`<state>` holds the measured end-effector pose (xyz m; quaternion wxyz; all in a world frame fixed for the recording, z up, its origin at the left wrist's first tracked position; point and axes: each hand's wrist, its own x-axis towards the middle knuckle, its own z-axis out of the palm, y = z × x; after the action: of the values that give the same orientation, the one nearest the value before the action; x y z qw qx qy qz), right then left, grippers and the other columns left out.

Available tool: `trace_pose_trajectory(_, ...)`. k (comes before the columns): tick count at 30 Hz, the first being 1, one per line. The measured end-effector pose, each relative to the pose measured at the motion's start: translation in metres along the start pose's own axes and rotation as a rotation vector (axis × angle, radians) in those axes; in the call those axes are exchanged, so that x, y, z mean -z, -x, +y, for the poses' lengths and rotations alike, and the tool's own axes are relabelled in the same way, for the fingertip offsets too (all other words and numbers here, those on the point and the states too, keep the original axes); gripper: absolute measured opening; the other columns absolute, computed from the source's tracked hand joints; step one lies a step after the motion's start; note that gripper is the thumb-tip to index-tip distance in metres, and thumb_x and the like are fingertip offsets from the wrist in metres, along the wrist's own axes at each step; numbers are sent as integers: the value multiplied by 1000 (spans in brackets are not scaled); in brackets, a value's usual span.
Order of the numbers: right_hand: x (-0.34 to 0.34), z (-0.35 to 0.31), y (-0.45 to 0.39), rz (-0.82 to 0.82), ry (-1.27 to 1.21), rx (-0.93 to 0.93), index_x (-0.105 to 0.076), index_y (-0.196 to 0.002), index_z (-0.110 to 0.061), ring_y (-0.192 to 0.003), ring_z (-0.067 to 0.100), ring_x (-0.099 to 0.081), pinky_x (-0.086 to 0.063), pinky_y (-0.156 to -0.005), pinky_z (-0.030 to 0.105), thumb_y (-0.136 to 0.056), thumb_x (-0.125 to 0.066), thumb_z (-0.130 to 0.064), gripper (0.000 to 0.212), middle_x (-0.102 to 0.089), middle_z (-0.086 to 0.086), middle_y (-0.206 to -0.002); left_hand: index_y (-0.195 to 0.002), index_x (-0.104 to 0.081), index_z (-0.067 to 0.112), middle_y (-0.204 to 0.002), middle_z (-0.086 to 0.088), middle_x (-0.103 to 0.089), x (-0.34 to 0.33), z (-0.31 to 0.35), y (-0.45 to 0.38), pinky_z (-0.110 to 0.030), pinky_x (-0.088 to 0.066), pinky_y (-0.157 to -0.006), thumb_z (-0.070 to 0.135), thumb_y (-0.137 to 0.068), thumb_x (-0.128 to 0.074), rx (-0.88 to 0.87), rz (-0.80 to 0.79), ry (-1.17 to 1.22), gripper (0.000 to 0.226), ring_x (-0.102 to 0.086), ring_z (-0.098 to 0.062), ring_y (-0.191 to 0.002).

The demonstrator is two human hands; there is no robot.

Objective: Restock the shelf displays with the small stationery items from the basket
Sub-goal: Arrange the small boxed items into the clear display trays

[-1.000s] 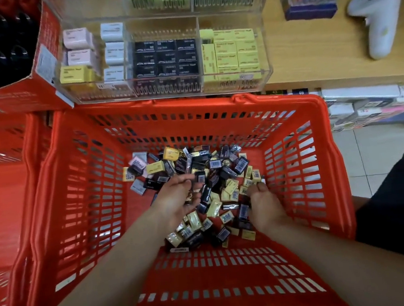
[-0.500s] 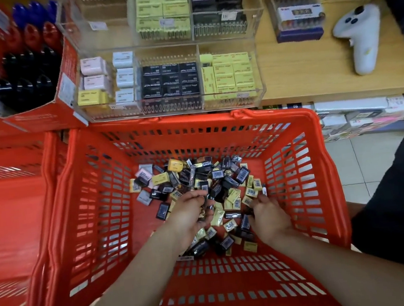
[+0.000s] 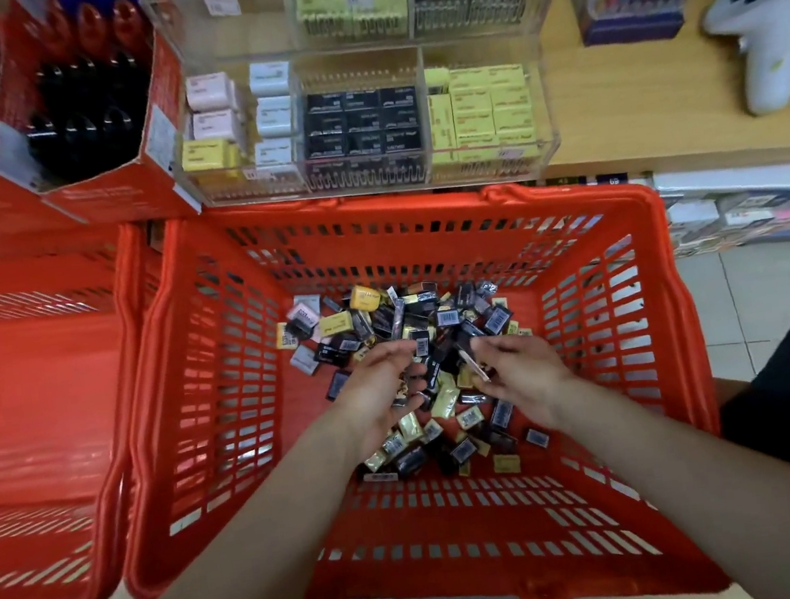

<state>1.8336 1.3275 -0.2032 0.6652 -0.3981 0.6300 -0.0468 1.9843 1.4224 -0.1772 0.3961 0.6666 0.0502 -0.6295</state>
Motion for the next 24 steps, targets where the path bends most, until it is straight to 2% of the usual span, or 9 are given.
trace_pose_trajectory(3,-12,-20,18,-56,-297,-72,-71,-90,-8,-99,17,-67,-57,-65,19,-86,-72,-15,8,-67,1,-107,-115,-65,23,-104,-1,-63,-8,4,2,-33,-54,-83,35,-99,-56,-41,-76,27,22,-59,-16,-94)
trace_pose_trajectory(6,-29,-26,31,-38,-318,-43,-73,-92,-7,-101,20,-70,-57,-86,29,-87,-73,-17,11,-71,5,-109,-123,-62,22,-122,13,-53,-16,5,7,-37,-50,-100,55,-89,-61,-45,-211,36,47,-50,-7,-114)
trace_pose_trajectory(9,-49,-23,39,3,-257,-24,-74,-97,-17,-108,22,-66,-50,-102,42,-88,-72,-25,12,-72,3,-113,-127,-62,16,-138,-2,-53,-23,3,3,-41,-48,-104,53,-93,-51,-41,-219,98,51,-50,-20,-128)
trace_pose_trajectory(11,-54,-19,37,19,-183,0,-76,-101,-20,-106,20,-67,-51,-100,39,-90,-70,-30,16,-73,0,-112,-117,-66,13,-129,-12,-62,-26,5,-1,-40,-51,-97,45,-101,-42,-35,-120,245,43,-59,-25,-117)
trace_pose_trajectory(15,-18,-18,19,104,498,285,-70,-115,-15,-91,11,-65,-51,-84,21,-95,-60,-17,23,-71,-1,-108,-117,-63,11,-92,-4,-58,-14,11,-13,-38,-54,-88,34,-105,-40,-36,58,330,34,-58,-17,-84)
trace_pose_trajectory(18,23,-17,-10,147,1362,367,-45,-136,-7,-119,30,-52,-47,-98,36,-89,-56,-2,48,-54,15,-130,-120,-63,17,-89,-3,-57,-6,18,-12,-39,-55,-88,29,-105,-45,10,9,307,26,-56,-18,-79)
trace_pose_trajectory(20,37,-14,-27,70,1865,318,-25,-147,-5,-131,34,-40,-35,-108,41,-91,-55,-9,63,-47,18,-139,-122,-62,21,-90,-4,-61,-4,21,-10,-38,-56,-85,25,-105,-45,14,-47,326,24,-59,-18,-78)
trace_pose_trajectory(22,36,-8,-36,11,2106,287,-11,-153,-4,-136,34,-33,-25,-113,44,-93,-53,-20,75,-44,18,-144,-124,-60,21,-86,-4,-66,-1,23,-11,-36,-55,-80,21,-106,-43,12,-107,372,25,-61,-18,-75)
trace_pose_trajectory(24,30,-1,-41,47,2174,300,-15,-151,-5,-134,33,-35,-24,-112,46,-93,-53,-22,71,-45,16,-142,-127,-59,20,-84,-4,-69,4,22,-11,-35,-55,-76,18,-106,-42,23,-145,387,27,-62,-18,-74)
